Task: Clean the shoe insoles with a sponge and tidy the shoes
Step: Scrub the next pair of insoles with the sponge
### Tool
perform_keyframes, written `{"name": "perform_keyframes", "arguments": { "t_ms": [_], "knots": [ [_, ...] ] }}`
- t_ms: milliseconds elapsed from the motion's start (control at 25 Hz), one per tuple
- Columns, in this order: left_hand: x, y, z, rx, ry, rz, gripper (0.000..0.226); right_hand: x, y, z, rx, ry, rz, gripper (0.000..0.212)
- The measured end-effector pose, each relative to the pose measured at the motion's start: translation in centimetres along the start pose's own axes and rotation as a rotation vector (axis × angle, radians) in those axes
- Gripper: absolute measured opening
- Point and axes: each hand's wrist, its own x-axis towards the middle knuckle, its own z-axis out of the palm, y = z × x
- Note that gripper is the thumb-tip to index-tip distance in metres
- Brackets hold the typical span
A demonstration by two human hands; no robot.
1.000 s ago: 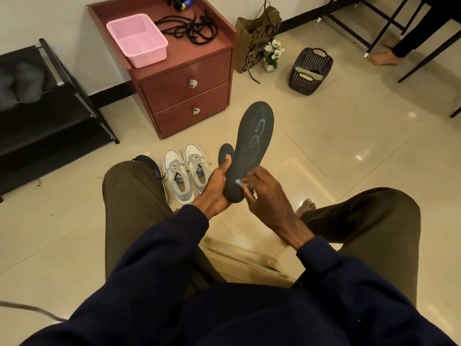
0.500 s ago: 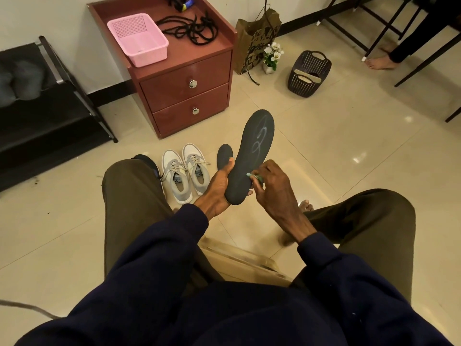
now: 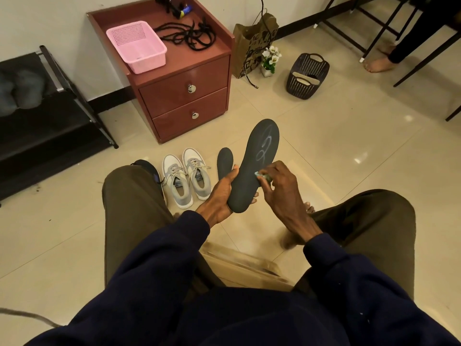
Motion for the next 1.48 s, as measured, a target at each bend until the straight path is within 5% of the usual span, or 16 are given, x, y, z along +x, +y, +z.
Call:
{"name": "perform_keyframes", "arguments": {
  "t_ms": [160,440,680,880,1120,1280,1480],
  "knots": [
    [-0.1,0.4,-0.4,-0.073,-0.035,0.0,0.053,-1.5,-3.0,0.7,0.079,-0.177,-0.229,0.013],
    [-1.1,0.5,0.2,-0.008,-0.173,-0.043,0.05,0.4,1.3,-0.9,0.028,0.008,0.029,0.01],
    [-0.6,0.9,-0.5,-0.053,-0.129,-0.05,0.065,-1.3,-2.3,0.1,0.095,-0.302,-0.28,0.011],
    [-0.5,0.4,-0.3,-0.078,-0.202,-0.086,0.059,0.6,0.9,-0.7,0.002,-0.03,-0.02,0.011],
    [-0.5,0.5,-0.6,-0.066,-0.1,-0.037,0.061,-0.9,-2.3,0.7,0.063,-0.227,-0.281,0.012],
    [-0.7,0.3,0.0,-0.075,-0.113,-0.046,0.055,0.6,0.8,-0.2,-0.048,-0.04,-0.042,0.015],
    [-0.2,0.7,-0.9,-0.091,-0.084,-0.015,0.066,-2.3,-3.8,0.6,0.17,-0.324,-0.208,0.012]
  ]
}}
